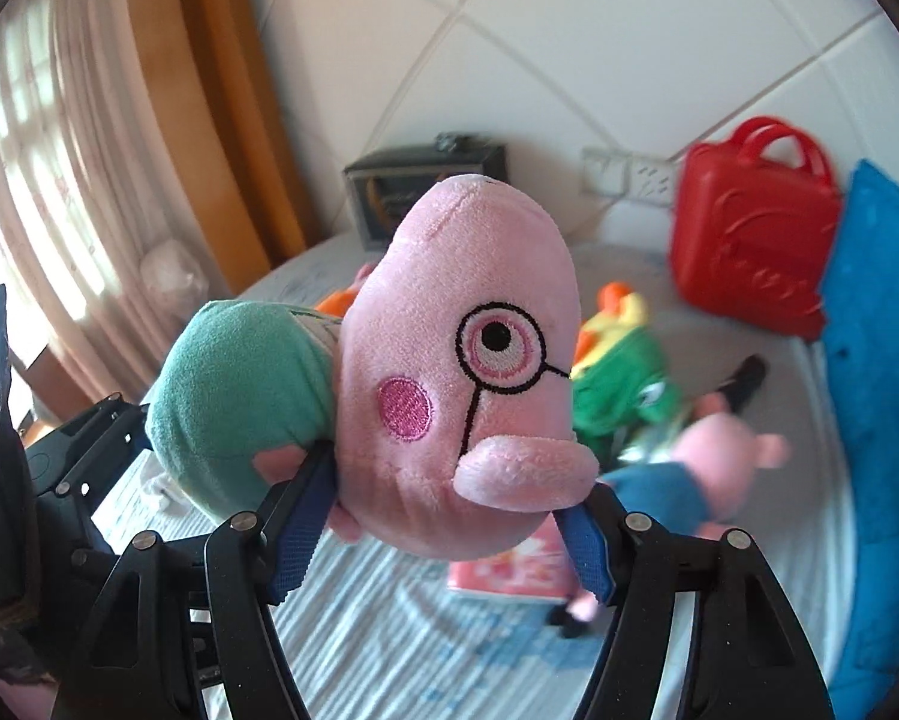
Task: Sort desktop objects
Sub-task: 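Carry the pig plush into the blue crate and open the right gripper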
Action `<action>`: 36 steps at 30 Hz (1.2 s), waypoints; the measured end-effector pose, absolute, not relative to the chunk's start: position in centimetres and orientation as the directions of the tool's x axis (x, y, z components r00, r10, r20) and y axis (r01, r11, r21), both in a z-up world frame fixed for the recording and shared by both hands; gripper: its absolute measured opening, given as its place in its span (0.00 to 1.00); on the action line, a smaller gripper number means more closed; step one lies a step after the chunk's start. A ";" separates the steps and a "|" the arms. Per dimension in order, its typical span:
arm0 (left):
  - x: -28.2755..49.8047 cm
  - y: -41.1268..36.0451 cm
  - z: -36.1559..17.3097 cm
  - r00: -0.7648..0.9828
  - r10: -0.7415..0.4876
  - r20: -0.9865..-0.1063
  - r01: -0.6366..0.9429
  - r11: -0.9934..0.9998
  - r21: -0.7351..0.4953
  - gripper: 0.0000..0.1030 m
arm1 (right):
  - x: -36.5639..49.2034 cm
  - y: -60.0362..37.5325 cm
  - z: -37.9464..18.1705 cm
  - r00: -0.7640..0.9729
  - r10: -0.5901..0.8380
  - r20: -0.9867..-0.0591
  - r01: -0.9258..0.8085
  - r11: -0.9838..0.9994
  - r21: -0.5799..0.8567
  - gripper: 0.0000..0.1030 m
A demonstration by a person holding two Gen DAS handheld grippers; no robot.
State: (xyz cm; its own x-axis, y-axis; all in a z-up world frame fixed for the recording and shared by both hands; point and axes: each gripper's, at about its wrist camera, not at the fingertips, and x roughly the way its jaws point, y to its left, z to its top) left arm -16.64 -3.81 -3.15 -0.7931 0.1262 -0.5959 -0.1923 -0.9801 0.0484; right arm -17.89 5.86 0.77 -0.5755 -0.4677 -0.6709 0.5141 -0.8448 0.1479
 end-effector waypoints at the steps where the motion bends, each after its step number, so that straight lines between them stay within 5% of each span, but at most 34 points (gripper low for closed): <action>1: -16.7 -2.2 -2.3 -0.799 0.149 -0.582 -0.218 -0.975 0.049 0.72 | -17.6 7.4 1.8 -0.597 -0.455 -0.661 0.496 -0.857 0.141 0.67; 11: -15.6 15.9 7.2 -0.801 0.424 -0.423 -0.499 -0.863 0.081 0.74 | -13.1 26.4 11.2 -0.826 -0.230 -0.514 0.227 -0.972 0.070 0.67; 20: -13.9 31.9 10.9 -0.706 0.582 -0.403 -0.668 -0.736 0.109 0.76 | -10.2 42.5 14.9 -0.885 -0.014 -0.465 -0.014 -0.998 0.056 0.67; 30: -16.6 41.9 10.5 -0.712 0.517 -0.475 -0.649 -0.742 0.166 0.79 | -10.9 53.8 14.5 -0.860 0.103 -0.501 -0.157 -0.985 0.068 0.70; 36: -17.7 42.5 9.3 -0.712 0.467 -0.525 -0.612 -0.779 0.138 0.79 | -12.7 54.5 13.6 -0.837 0.157 -0.524 -0.227 -0.971 0.071 0.85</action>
State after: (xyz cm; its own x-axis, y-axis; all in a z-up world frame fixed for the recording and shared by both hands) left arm -17.67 42.50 9.32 -0.7117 0.4667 -0.5250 -0.6122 -0.7786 0.1377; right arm -12.66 54.53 13.59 -0.8373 0.1572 -0.5237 -0.2266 -0.9714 0.0708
